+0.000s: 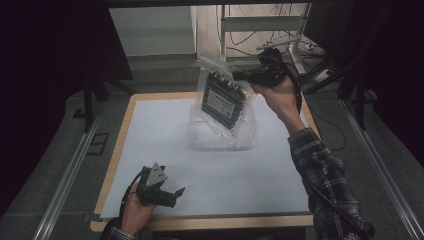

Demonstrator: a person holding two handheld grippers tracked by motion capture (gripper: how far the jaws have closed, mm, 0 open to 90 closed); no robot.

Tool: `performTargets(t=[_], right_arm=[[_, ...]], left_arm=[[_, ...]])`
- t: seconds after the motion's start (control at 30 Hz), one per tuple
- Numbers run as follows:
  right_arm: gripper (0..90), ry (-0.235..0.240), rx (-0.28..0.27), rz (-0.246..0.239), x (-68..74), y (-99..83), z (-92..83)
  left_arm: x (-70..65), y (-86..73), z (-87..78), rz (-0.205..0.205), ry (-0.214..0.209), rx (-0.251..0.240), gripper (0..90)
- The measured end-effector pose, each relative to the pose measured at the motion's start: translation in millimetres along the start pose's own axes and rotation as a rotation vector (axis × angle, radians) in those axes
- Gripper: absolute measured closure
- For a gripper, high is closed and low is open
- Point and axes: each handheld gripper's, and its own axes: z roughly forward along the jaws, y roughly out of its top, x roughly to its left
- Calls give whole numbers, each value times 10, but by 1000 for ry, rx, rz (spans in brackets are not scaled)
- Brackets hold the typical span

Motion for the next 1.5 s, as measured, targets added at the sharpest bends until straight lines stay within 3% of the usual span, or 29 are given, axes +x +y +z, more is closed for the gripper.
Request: performTargets(t=[0.27, 0.4, 0.67, 1.0, 1.13, 1.33, 1.4, 1.5], right_arm=[[888, -16, 19, -17, -96, 35, 213], [888, -2, 35, -17, -140, 20, 331], [888, 7, 67, -2, -223, -71, 564], [887, 16, 102, 5, -231, -192, 794], [886, 7, 105, 17, -260, -239, 821], [886, -43, 119, 14, -348, -322, 808], [886, -30, 93, 50, -413, -394, 791], [885, -30, 81, 67, -446, -428, 793]], left_arm=[[-6, 0, 2, -6, -2, -5, 8], [-7, 0, 6, -6, -4, -5, 8], [-5, -1, 5, -2, -4, -2, 8], [-10, -1, 5, 3, -2, 4, 8], [-7, -1, 2, 1, 1, 2, 7], [-14, 3, 7, 1, 2, 5, 7], [-14, 4, 10, 1, 3, 7, 7], [-14, 4, 13, 1, 4, 7, 7]])
